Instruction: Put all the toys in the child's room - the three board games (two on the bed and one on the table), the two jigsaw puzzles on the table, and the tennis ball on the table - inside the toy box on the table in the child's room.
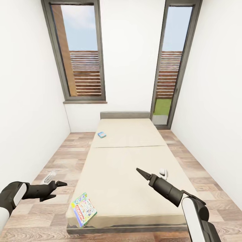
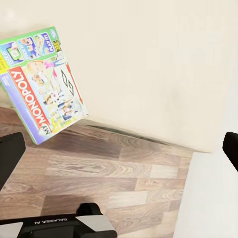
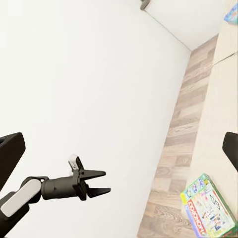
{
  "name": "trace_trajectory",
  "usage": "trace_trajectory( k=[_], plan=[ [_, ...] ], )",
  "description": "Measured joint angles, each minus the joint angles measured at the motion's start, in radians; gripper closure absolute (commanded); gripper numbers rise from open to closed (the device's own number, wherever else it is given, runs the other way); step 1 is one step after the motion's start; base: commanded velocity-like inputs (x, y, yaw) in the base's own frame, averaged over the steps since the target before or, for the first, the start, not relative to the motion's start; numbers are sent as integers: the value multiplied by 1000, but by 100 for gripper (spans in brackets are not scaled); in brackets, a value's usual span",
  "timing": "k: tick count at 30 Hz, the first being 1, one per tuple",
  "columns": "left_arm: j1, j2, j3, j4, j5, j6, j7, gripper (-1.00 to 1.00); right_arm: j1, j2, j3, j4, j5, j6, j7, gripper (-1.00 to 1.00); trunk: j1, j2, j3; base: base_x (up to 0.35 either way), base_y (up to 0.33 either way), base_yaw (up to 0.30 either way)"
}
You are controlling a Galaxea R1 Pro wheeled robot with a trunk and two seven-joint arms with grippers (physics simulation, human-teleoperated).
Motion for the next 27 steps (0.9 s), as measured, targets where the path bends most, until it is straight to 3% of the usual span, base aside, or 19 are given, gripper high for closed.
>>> trace_trajectory(
  k=[10, 27],
  plan=[
    [0, 0, 0, 0, -1, 0, -1, -100, 0, 5, 4, 0, -2, -1, -17, -100, 39, -70, -31, -171, 29, 0],
    [0, -1, 0, 0, -1, 0, 0, -100, 0, 7, 5, 0, -2, -3, -17, -100, 104, -189, -85, -12, 2, 0]
  ],
)
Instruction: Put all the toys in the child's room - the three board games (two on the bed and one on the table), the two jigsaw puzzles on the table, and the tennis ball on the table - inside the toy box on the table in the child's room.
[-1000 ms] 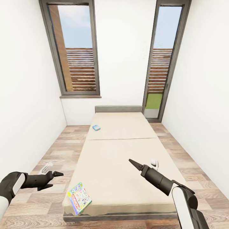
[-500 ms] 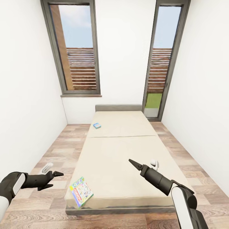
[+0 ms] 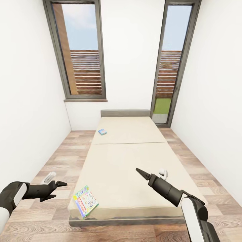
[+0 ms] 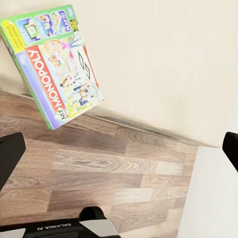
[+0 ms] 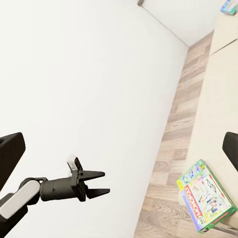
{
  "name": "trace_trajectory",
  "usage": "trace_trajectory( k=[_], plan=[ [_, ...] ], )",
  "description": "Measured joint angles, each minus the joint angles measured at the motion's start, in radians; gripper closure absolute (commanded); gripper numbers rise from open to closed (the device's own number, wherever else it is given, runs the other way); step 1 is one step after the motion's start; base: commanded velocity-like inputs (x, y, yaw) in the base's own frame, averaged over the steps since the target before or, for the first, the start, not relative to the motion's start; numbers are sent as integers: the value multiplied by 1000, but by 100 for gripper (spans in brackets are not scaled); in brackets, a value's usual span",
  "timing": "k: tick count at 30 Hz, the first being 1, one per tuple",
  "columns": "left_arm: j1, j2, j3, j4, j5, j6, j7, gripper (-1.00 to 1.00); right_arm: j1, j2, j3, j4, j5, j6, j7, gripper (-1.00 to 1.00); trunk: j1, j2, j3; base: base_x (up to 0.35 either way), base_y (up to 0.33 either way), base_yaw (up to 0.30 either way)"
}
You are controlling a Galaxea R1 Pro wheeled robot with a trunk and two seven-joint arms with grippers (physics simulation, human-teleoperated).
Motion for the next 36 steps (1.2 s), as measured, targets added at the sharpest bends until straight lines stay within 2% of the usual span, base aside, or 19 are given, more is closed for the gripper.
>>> trace_trajectory(
  k=[27, 30, 36],
  plan=[
    [0, -4, -2, 7, -3, -22, 15, -100, 0, 0, -1, 2, 2, -2, 0, -100, 104, -189, -85, 0, 0, 0],
    [0, -5, -2, 24, -4, -53, 17, -100, 0, 0, -2, 1, 2, -2, 0, -100, 115, -210, -94, 0, 0, 0],
    [-1, -4, -1, 144, -5, -155, 19, -100, 0, -2, -2, 2, 2, -2, 1, -100, 138, -252, -113, 0, 0, 0]
  ],
)
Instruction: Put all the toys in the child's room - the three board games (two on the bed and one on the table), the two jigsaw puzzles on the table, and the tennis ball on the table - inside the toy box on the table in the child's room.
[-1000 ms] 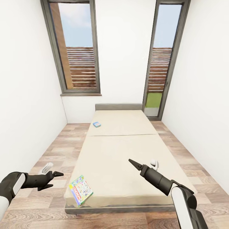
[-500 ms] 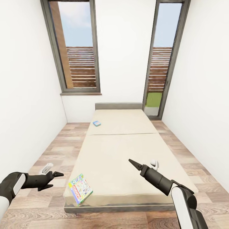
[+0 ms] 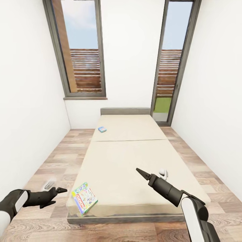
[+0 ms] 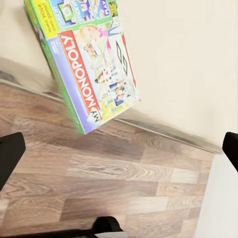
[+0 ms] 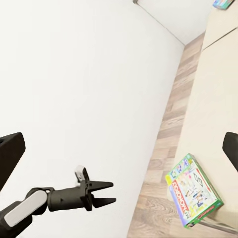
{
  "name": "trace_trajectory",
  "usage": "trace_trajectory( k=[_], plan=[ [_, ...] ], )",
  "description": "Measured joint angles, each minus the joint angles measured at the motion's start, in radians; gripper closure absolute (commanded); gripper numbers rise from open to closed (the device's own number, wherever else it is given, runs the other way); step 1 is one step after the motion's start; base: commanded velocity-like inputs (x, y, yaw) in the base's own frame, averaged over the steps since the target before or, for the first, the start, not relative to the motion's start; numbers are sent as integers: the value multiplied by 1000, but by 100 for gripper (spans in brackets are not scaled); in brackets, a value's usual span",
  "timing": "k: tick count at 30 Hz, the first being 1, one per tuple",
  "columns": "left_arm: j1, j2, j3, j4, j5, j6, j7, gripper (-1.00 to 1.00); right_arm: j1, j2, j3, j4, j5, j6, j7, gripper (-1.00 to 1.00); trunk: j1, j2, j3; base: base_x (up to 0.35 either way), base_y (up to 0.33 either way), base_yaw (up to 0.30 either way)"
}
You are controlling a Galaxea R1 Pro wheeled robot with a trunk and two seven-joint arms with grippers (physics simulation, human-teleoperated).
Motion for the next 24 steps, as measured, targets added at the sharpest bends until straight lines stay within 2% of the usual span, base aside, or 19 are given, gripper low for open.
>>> trace_trajectory(
  k=[15, 19, 24],
  plan=[
    [-1, 0, 2, 42, -2, -70, 0, -100, 0, -6, -3, 1, -4, 0, 1, -100, 57, -105, -47, 0, 0, 0],
    [-1, -1, -1, 51, -4, -112, 0, -100, 1, -5, -3, 1, -3, 0, 1, -100, 73, -133, -60, 0, 0, 0],
    [-1, -1, 2, 107, -9, -169, -1, -100, 1, -1, -1, 1, -1, 0, 1, -100, 92, -168, -75, 0, 0, 0]
  ],
)
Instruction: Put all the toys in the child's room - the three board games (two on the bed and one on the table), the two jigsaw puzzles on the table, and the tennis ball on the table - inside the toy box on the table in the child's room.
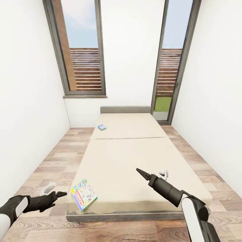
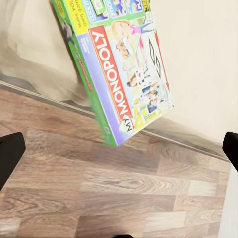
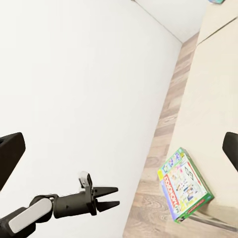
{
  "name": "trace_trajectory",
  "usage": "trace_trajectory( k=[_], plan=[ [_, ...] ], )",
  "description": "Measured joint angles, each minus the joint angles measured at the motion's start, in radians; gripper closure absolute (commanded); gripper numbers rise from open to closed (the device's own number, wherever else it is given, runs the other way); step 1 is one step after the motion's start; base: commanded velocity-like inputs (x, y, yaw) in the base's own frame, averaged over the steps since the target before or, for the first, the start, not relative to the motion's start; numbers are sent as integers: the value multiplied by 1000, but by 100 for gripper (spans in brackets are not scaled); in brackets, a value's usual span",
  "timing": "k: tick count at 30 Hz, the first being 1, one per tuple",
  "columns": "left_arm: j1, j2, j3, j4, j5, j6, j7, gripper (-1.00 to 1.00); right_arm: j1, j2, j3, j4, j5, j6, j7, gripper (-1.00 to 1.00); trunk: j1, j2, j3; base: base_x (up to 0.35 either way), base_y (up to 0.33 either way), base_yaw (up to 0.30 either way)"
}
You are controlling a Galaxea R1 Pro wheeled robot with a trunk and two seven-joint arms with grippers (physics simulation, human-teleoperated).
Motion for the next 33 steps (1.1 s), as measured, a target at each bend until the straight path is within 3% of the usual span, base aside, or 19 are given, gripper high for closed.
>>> trace_trajectory(
  k=[33],
  plan=[
    [0, 4, 4, 19, 6, -12, -25, -100, 1, -13, -13, -7, -13, 9, 13, -100, 127, -231, -103, 0, 0, 0]
  ],
)
